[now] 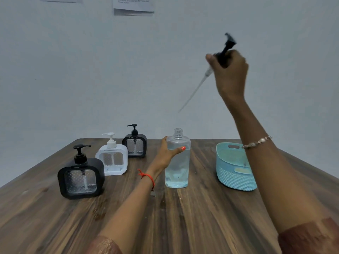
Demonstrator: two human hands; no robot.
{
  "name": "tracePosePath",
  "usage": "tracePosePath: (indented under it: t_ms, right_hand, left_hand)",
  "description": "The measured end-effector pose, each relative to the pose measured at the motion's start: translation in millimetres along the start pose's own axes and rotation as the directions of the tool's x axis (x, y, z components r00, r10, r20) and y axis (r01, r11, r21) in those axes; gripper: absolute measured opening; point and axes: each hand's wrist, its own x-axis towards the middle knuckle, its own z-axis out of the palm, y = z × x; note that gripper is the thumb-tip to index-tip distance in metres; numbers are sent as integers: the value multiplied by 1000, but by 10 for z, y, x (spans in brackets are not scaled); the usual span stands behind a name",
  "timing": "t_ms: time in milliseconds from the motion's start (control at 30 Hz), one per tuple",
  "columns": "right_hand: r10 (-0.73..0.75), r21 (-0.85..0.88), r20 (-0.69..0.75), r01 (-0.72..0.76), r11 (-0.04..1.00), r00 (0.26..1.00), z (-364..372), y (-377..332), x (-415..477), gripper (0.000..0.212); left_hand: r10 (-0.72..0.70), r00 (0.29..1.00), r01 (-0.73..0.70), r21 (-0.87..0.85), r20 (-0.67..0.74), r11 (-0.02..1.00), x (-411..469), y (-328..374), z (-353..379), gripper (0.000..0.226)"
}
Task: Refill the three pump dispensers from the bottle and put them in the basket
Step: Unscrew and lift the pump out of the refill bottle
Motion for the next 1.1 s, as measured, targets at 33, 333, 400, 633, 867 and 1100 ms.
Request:
tracePosePath:
  t_ms: [33,333,400,633,867,1100]
  right_hand:
    - [-26,65,-40,29,997,999,-82,-13,-42,31]
    - [-72,-33,551,108,994,831,-495,1083,-1111,42]
    - [-27,-114,689,145,983,724,-594,1369,-1409,42]
    - [134,-285,909,353,891,396,-751,1631,-1936,22]
    - [176,-307,917,352,884,357,-683,1732,-2008,35]
    - [238,-344,917,332,878,320,-655,1898,-2050,50]
  left_hand:
    - [1,1000,-1,-5,0,1000,-6,9,4,64]
    - [6,1000,-6,-18,-13,1000,17,-24,10,67]
    - [5,1000,-5,-18,-7,1000,15,-29,12,68]
    - [6,1000,-6,-13,-12,1000,15,-33,16,66]
    - [13,1000,-14,-12,-20,1000,16,-44,15,67]
    - [6,1000,-5,6,-20,1000,8,-62,13,71]
